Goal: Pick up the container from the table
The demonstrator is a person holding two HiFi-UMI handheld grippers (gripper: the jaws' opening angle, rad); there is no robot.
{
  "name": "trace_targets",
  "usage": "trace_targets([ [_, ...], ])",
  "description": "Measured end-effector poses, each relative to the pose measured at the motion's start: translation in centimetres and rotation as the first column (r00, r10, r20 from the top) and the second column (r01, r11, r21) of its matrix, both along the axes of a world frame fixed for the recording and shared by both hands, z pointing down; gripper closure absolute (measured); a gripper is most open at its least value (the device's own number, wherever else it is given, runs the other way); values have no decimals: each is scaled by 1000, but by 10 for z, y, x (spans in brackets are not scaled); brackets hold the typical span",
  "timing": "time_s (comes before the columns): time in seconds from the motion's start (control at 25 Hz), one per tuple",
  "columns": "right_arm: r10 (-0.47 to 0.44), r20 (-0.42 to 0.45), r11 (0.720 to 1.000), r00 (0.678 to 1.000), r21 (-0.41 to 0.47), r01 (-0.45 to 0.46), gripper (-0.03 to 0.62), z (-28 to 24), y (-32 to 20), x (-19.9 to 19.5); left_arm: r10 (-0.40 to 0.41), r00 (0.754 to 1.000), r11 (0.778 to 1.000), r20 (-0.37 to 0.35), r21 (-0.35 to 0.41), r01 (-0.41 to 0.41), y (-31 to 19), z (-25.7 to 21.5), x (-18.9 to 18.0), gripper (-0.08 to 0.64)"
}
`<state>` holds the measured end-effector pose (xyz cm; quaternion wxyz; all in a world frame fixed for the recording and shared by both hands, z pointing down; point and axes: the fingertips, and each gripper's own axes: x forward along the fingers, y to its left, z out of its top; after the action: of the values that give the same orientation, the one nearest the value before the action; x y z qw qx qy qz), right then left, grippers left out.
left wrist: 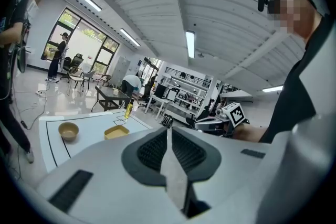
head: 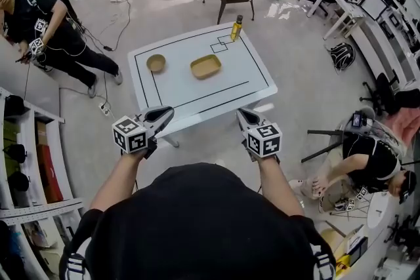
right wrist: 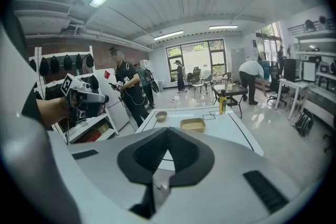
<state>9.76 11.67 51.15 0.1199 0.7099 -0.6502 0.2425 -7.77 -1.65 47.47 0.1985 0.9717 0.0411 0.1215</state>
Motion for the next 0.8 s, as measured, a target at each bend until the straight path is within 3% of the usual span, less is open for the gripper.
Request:
trace_targets([
  [0.8,-122,25,991,992,-50,123,588,25,-2,73,-89,996,996,13,7,89,16,3,77,526],
])
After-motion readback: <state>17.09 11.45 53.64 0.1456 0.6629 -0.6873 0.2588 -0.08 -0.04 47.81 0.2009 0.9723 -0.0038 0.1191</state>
